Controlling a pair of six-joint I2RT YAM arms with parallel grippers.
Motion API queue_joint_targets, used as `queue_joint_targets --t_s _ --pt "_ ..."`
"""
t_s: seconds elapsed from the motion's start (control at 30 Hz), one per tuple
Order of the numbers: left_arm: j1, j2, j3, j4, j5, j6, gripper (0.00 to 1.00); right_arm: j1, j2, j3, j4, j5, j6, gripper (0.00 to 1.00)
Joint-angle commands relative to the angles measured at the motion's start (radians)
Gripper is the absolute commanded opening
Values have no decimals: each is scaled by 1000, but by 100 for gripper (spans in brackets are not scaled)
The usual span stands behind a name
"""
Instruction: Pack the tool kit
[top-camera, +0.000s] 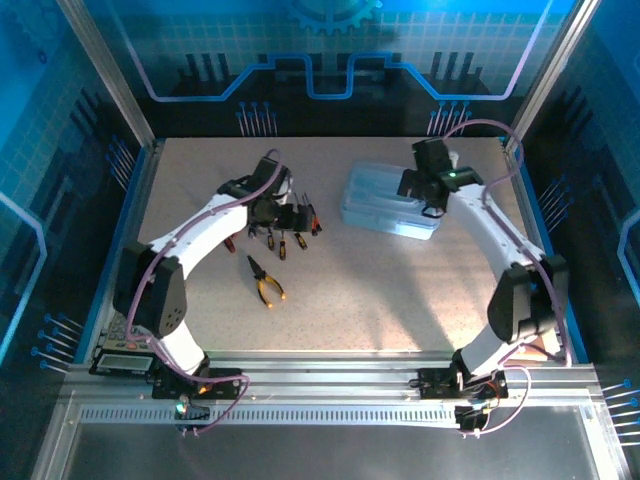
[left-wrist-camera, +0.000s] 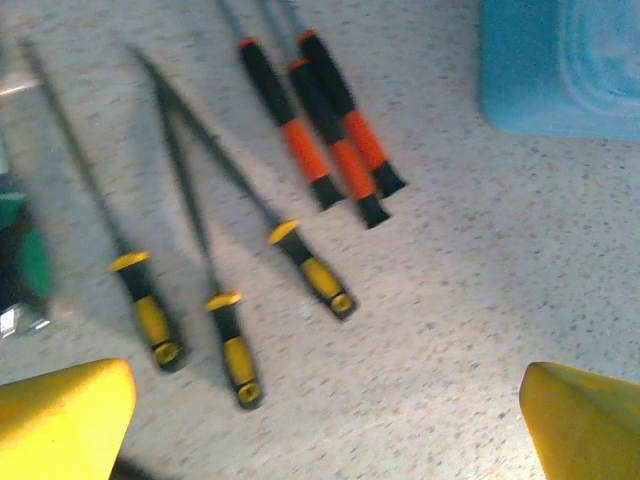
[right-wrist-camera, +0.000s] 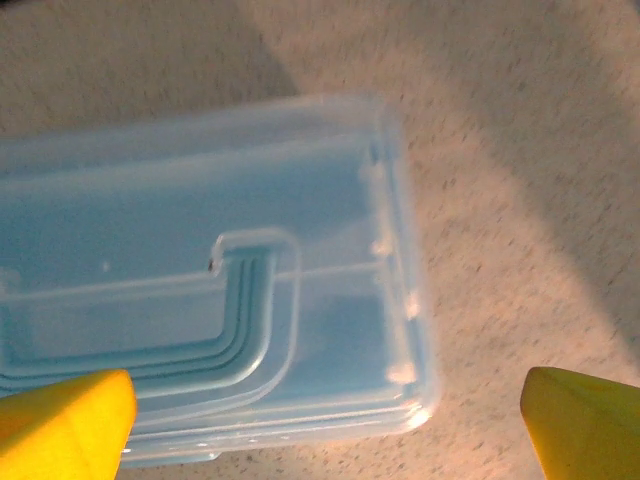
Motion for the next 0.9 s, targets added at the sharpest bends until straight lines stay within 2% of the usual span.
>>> queue_joint_targets --t_s 0.0,0.1,0.3,0.6,0.73,0.87 --pt "-44 75 86 33 20 -18 99 -76 -8 14 42 -154 -132 100" --pt "-75 158 161 35 14 -24 99 -119 85 104 29 -204 -165 100" --pt "-106 302 297 17 -3 -44 99 -136 274 293 51 -232 -173 100" --pt "-108 403 401 -18 -12 -35 99 -138 529 541 97 -358 -280 100" --pt "-96 440 431 -28 -15 -8 99 -144 565 540 89 -404 -313 100" --pt "-65 470 475 -39 0 -5 99 -150 509 417 129 -437 -319 100"
